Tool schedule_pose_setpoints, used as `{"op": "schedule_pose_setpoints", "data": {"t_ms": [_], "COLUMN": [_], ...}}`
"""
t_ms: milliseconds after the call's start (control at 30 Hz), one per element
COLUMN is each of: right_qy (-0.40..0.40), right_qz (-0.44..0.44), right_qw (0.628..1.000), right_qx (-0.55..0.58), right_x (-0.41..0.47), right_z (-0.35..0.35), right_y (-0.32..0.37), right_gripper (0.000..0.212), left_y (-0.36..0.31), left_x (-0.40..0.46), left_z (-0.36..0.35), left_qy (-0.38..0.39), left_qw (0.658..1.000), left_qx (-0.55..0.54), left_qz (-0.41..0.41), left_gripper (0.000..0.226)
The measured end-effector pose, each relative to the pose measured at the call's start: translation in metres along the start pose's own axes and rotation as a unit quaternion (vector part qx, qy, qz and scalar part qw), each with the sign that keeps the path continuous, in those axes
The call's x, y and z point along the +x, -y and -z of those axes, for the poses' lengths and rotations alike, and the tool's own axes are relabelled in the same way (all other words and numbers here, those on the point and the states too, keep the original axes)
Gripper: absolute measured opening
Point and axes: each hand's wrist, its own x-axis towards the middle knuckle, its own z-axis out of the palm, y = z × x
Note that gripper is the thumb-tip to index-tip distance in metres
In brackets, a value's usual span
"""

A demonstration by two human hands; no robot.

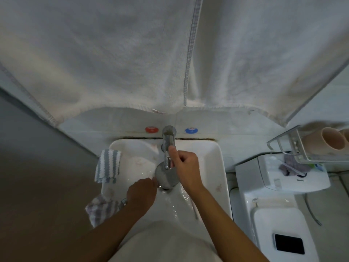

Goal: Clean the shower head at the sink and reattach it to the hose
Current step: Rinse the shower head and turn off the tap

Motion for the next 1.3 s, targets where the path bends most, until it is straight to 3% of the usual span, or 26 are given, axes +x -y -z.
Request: {"op": "schedule_pose_setpoints", "data": {"t_ms": [67,233,333,400,467,533,600,733,800,933,1067,1200,1300], "right_qy": [0.010,-0.018,-0.047,0.017,0.122,0.182,0.187,0.103,0.084,0.036,-0.032,-0.027,-0.025], "right_qz": [-0.005,-0.078,-0.192,-0.315,-0.420,-0.452,-0.448,-0.461,-0.447,-0.411,-0.398,-0.317,-0.301], "right_qw": [1.000,0.997,0.980,0.949,0.899,0.866,0.849,0.798,0.814,0.872,0.912,0.945,0.949], "right_qx": [-0.006,0.007,-0.012,-0.023,0.034,0.111,0.211,0.374,0.361,0.265,0.093,-0.071,-0.092], "right_x": [-0.003,-0.022,-0.039,-0.053,-0.066,-0.071,-0.070,-0.067,-0.071,-0.080,-0.078,-0.068,-0.062], "right_z": [-0.001,0.009,0.020,0.026,0.030,0.030,0.027,0.021,0.020,0.027,0.045,0.063,0.072], "right_y": [-0.006,-0.023,-0.050,-0.067,-0.074,-0.076,-0.074,-0.072,-0.075,-0.077,-0.093,-0.100,-0.105], "right_gripper": [0.056,0.059,0.064,0.066,0.068,0.069,0.060,0.050,0.043,0.030,0.024,0.017,0.014], "left_y": [0.001,-0.004,-0.007,-0.013,-0.021,-0.033,-0.049,-0.072,-0.076,-0.077,-0.063,-0.039,-0.024], "left_x": [-0.002,-0.010,-0.011,-0.011,-0.015,-0.021,-0.024,-0.030,-0.035,-0.038,-0.048,-0.058,-0.062], "left_z": [0.002,0.010,0.009,0.004,0.004,0.008,0.010,0.008,0.003,-0.014,-0.028,-0.039,-0.042], "left_qy": [0.016,-0.002,0.072,0.104,0.117,0.155,0.170,0.158,0.169,0.097,0.067,0.099,0.117], "left_qw": [0.999,0.994,0.982,0.973,0.969,0.953,0.926,0.907,0.907,0.976,0.967,0.942,0.937], "left_qx": [-0.032,-0.109,-0.172,-0.205,-0.217,-0.262,-0.337,-0.390,-0.386,-0.190,-0.234,-0.320,-0.325], "left_qz": [0.019,-0.002,0.039,0.032,0.006,-0.003,0.008,0.020,0.002,-0.049,-0.077,-0.002,0.043], "left_gripper": [0.050,0.017,0.035,0.039,0.037,0.037,0.041,0.037,0.036,0.036,0.032,0.040,0.032]}}
